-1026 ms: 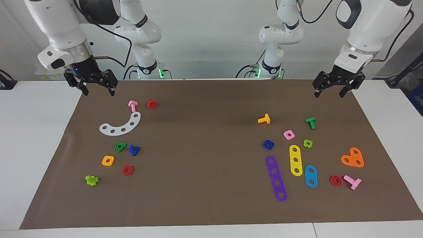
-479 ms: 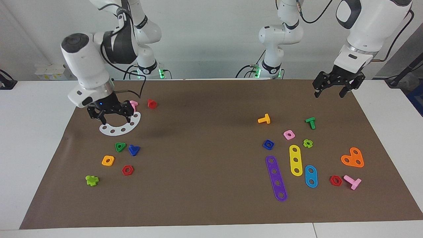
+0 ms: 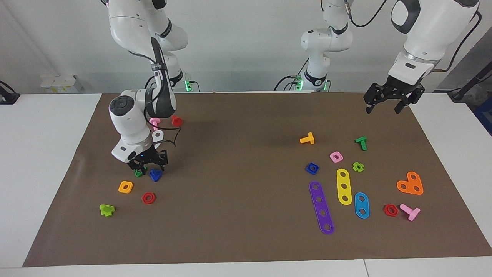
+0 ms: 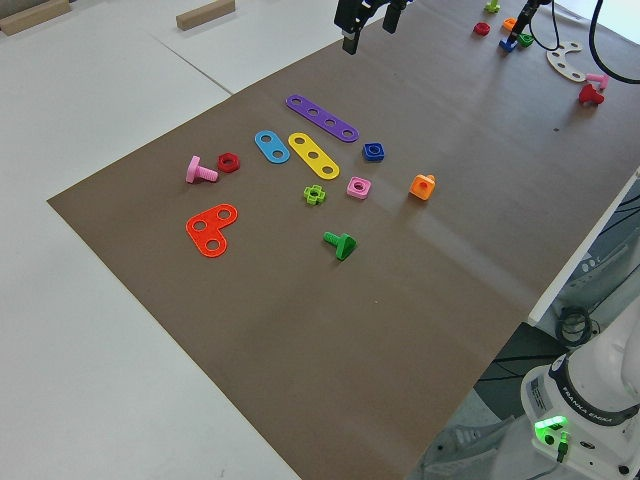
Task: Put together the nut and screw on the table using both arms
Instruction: 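Grasp the blue triangular nut with the right gripper and lift it, then carry the blue triangular nut with the right gripper toward the table centre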
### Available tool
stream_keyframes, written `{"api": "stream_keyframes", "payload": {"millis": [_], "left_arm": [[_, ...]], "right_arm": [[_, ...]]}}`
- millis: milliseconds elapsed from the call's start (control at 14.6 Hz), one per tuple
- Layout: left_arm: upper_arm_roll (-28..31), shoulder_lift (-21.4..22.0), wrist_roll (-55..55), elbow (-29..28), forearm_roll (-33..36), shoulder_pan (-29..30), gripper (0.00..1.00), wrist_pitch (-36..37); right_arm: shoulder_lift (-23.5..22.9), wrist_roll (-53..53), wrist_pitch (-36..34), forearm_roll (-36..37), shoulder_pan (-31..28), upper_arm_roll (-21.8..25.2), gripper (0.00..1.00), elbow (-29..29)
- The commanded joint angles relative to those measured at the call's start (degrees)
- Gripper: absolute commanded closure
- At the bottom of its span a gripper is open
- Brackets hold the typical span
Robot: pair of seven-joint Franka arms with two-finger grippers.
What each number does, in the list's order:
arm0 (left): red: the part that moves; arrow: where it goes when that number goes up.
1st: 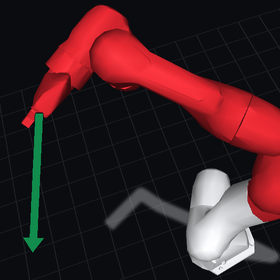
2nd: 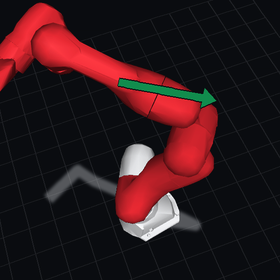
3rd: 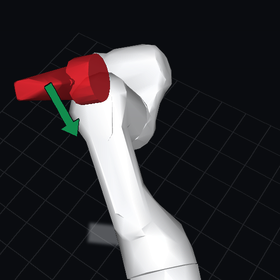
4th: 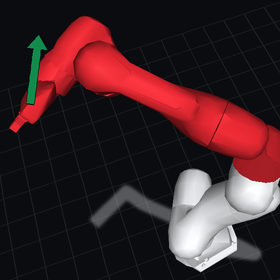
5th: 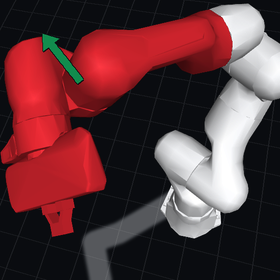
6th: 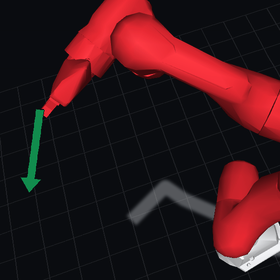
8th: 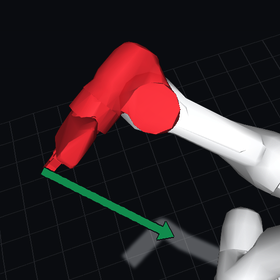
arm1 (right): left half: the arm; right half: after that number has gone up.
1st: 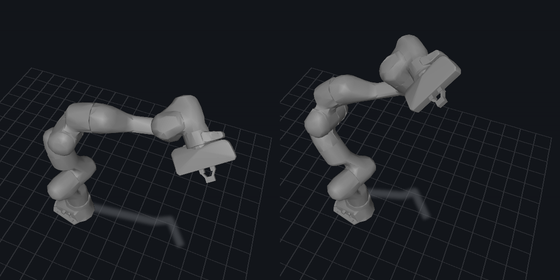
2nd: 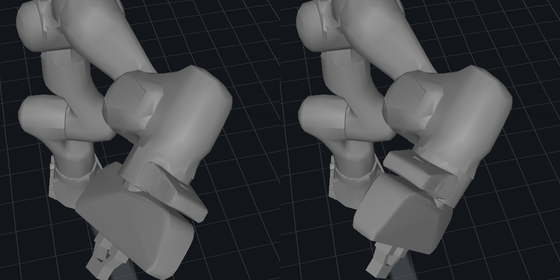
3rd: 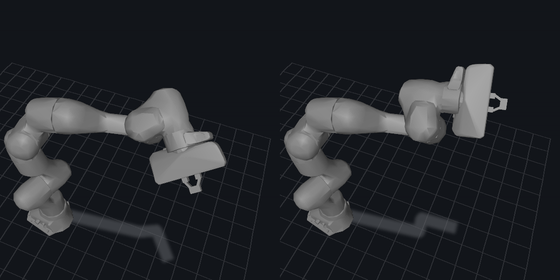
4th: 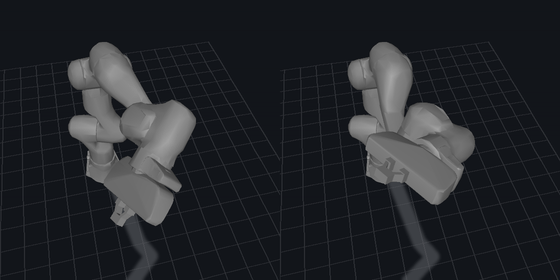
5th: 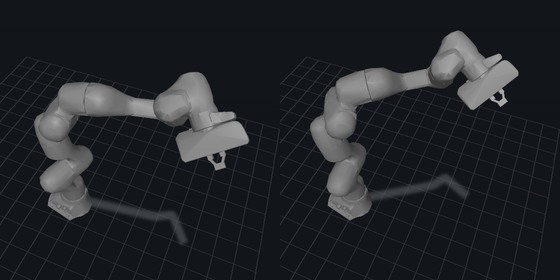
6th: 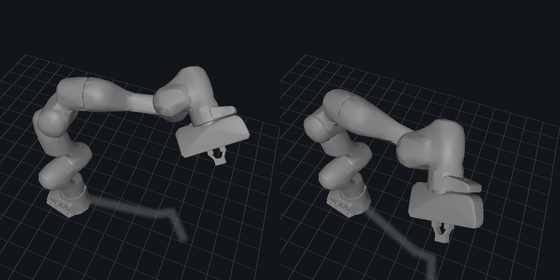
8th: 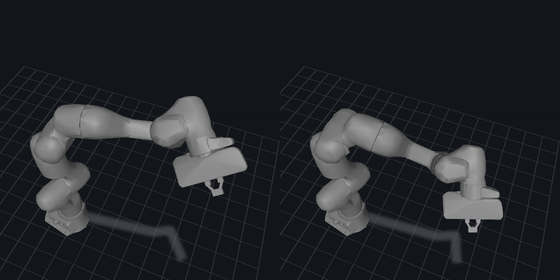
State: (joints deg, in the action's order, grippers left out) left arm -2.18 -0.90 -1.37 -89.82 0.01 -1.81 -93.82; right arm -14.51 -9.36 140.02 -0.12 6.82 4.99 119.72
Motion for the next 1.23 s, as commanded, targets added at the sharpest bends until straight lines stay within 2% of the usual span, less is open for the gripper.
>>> {"api": "stream_keyframes", "payload": {"millis": [0, 274, 411, 479, 821, 958, 1163], "left_arm": [[-0.5, 1.8, 0.6, -2.1, 0.4, 0.8, 0.00, -0.7], [-0.5, 1.8, 0.6, -2.1, 0.4, 0.8, 0.00, -0.7], [-0.5, 1.8, 0.6, -2.1, 0.4, 0.8, 0.00, -0.6], [-0.5, 1.8, 0.6, -2.1, 0.4, 0.8, 0.00, -0.7], [-0.5, 1.8, 0.6, -2.1, 0.4, 0.8, 0.00, -0.7], [-0.5, 1.8, 0.6, -2.1, 0.4, 0.8, 0.00, -0.7], [-0.5, 1.8, 0.6, -2.1, 0.4, 0.8, 0.00, -0.7]], "right_arm": [[0.4, -2.9, 1.5, -1.4, -0.8, -0.3, 0.60, 1.3], [0.1, -2.9, 1.6, -1.4, -0.8, -0.3, 0.63, 1.2], [0.1, -2.9, 2.0, -1.5, -0.8, -0.3, 0.71, 1.2], [0.1, -2.9, 2.0, -1.4, -0.8, -0.3, 1.00, 1.3], [0.8, -0.1, 0.2, -1.5, -0.3, -0.3, 1.00, -1.5], [2.1, 6.3, -6.3, -1.5, 0.8, -1.5, 1.00, -6.4], [1.4, 17.3, -16.8, -0.6, 6.5, -1.7, 1.00, -16.9]]}}
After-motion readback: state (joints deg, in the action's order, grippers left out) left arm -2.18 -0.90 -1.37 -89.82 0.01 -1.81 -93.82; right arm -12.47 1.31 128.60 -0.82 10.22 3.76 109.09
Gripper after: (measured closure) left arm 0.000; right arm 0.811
